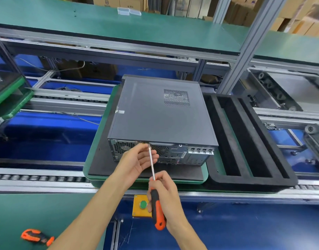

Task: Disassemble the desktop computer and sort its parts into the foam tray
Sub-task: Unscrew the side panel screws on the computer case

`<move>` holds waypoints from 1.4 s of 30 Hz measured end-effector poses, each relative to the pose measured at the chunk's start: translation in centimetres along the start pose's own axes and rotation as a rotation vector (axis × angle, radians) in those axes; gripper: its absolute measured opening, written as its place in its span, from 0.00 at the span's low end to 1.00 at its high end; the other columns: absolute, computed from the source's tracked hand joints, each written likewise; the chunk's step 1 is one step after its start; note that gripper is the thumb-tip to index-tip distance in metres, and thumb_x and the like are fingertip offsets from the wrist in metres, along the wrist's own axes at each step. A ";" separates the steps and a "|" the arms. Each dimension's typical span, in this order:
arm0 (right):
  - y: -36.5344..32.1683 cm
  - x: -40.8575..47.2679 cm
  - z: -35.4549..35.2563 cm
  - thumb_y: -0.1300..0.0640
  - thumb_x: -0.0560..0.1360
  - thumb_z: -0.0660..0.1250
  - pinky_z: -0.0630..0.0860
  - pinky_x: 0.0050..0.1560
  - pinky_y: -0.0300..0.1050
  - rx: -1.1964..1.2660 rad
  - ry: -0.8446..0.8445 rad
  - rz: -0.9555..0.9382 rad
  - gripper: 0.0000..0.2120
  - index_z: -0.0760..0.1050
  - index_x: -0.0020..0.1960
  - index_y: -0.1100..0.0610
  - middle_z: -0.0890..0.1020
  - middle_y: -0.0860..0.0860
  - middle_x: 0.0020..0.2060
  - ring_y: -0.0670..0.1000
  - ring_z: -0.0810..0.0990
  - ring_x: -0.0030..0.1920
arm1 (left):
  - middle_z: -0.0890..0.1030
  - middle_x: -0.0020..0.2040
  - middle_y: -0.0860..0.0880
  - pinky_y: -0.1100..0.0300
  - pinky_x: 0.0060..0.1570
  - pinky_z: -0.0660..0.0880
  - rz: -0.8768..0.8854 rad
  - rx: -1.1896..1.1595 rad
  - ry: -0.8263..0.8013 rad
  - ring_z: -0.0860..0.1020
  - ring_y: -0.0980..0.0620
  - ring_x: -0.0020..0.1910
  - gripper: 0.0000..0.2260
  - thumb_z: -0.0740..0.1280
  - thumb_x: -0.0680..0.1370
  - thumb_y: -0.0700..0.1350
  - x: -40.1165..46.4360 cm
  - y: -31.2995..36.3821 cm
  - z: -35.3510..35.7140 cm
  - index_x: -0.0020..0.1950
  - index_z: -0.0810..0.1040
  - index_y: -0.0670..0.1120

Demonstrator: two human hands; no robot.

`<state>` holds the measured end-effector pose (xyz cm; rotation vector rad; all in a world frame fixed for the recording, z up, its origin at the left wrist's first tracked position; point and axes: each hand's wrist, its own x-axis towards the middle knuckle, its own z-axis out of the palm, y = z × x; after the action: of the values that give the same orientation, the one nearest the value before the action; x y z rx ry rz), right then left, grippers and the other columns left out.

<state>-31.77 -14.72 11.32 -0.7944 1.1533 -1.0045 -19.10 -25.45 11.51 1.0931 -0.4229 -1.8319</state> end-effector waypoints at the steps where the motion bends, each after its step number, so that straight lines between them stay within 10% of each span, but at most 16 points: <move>1: 0.1 -0.2 -0.5 0.56 0.76 0.66 0.73 0.27 0.44 0.053 0.006 -0.020 0.03 0.73 0.46 0.55 0.75 0.57 0.34 0.54 0.72 0.27 | 0.85 0.43 0.39 0.57 0.37 0.81 -0.018 0.027 -0.006 0.86 0.43 0.43 0.07 0.66 0.79 0.42 0.0 -0.4 0.5 0.47 0.80 0.37; 7: -1.5 -0.5 -4.8 0.56 0.74 0.64 0.73 0.27 0.44 0.345 0.242 -0.108 0.03 0.76 0.44 0.54 0.75 0.56 0.34 0.52 0.72 0.27 | 0.71 0.29 0.48 0.58 0.29 0.69 -0.200 0.277 -0.110 0.69 0.50 0.27 0.11 0.57 0.78 0.43 0.3 -4.5 6.2 0.36 0.68 0.47; 12: -3.6 -0.1 -11.4 0.58 0.79 0.61 0.70 0.22 0.44 0.511 0.441 -0.039 0.12 0.79 0.40 0.52 0.75 0.53 0.32 0.50 0.71 0.26 | 0.79 0.34 0.46 0.57 0.38 0.77 -0.135 0.389 -0.194 0.77 0.50 0.32 0.08 0.65 0.80 0.37 1.3 -8.4 12.5 0.49 0.82 0.35; 24: -5.0 1.7 -25.4 0.55 0.76 0.66 0.72 0.25 0.44 0.413 0.556 0.171 0.12 0.77 0.34 0.56 0.75 0.54 0.29 0.51 0.72 0.25 | 0.80 0.42 0.43 0.60 0.41 0.78 -0.195 0.441 0.029 0.79 0.49 0.41 0.08 0.66 0.80 0.38 7.6 -17.0 23.9 0.55 0.80 0.35; 30: -4.8 3.4 -29.0 0.57 0.78 0.67 0.77 0.31 0.46 0.287 0.530 0.209 0.07 0.77 0.51 0.62 0.79 0.53 0.33 0.51 0.77 0.30 | 0.77 0.60 0.38 0.50 0.58 0.75 -0.271 0.471 0.082 0.77 0.44 0.59 0.08 0.59 0.84 0.41 10.8 -18.2 25.9 0.61 0.71 0.40; 38: -5.3 6.4 -30.2 0.58 0.79 0.62 0.78 0.45 0.45 -0.416 0.381 0.278 0.06 0.73 0.44 0.58 0.79 0.54 0.35 0.58 0.85 0.43 | 0.62 0.79 0.50 0.49 0.77 0.57 -0.178 0.794 -0.016 0.62 0.53 0.76 0.25 0.55 0.84 0.51 11.0 -17.8 25.0 0.81 0.55 0.48; 42: -4.9 8.3 -29.6 0.53 0.79 0.68 0.73 0.51 0.38 -0.665 0.376 0.262 0.20 0.73 0.69 0.57 0.81 0.51 0.55 0.54 0.78 0.59 | 0.53 0.81 0.55 0.54 0.76 0.50 -0.181 0.916 -0.065 0.53 0.55 0.79 0.26 0.53 0.85 0.54 9.9 -17.0 24.1 0.82 0.52 0.51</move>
<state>-60.81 -24.44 5.79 -0.9569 1.9141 -0.5520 -49.78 -28.94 8.28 1.7086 -1.3195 -1.8528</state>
